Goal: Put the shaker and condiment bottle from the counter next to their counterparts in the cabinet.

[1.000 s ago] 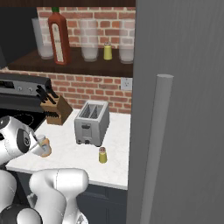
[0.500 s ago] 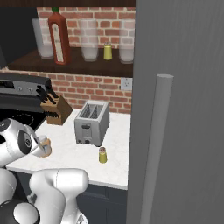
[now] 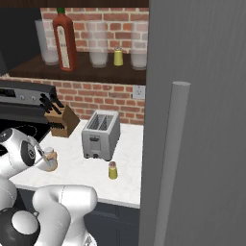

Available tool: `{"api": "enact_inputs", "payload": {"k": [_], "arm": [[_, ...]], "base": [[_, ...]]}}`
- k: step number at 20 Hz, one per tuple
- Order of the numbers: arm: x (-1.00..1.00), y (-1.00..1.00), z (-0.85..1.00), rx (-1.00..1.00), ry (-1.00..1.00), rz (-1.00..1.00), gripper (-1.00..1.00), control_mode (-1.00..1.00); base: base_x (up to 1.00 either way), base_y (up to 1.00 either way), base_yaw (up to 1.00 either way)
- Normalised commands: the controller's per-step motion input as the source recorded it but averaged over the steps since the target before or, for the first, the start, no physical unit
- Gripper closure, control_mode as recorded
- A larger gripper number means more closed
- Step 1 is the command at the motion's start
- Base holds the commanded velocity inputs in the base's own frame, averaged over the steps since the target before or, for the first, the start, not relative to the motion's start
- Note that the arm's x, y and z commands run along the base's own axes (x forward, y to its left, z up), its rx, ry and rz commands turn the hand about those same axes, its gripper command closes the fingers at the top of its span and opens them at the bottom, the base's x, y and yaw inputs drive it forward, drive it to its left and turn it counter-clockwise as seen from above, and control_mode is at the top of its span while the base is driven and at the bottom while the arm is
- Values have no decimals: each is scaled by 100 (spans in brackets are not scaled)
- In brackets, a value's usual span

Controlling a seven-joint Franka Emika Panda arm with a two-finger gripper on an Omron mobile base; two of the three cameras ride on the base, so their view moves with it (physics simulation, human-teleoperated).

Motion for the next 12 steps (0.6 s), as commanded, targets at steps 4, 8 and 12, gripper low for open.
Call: {"api": "enact_inputs", "payload": {"k": [4, 8, 12], "arm": [[1, 0, 37, 0, 0, -14, 100, -100], [0, -6, 66, 0, 1, -16, 100, -100], [-2, -9, 79, 0, 0, -7, 100, -100]], "base": [[0, 0, 0], [0, 0, 0], [0, 0, 0]]}}
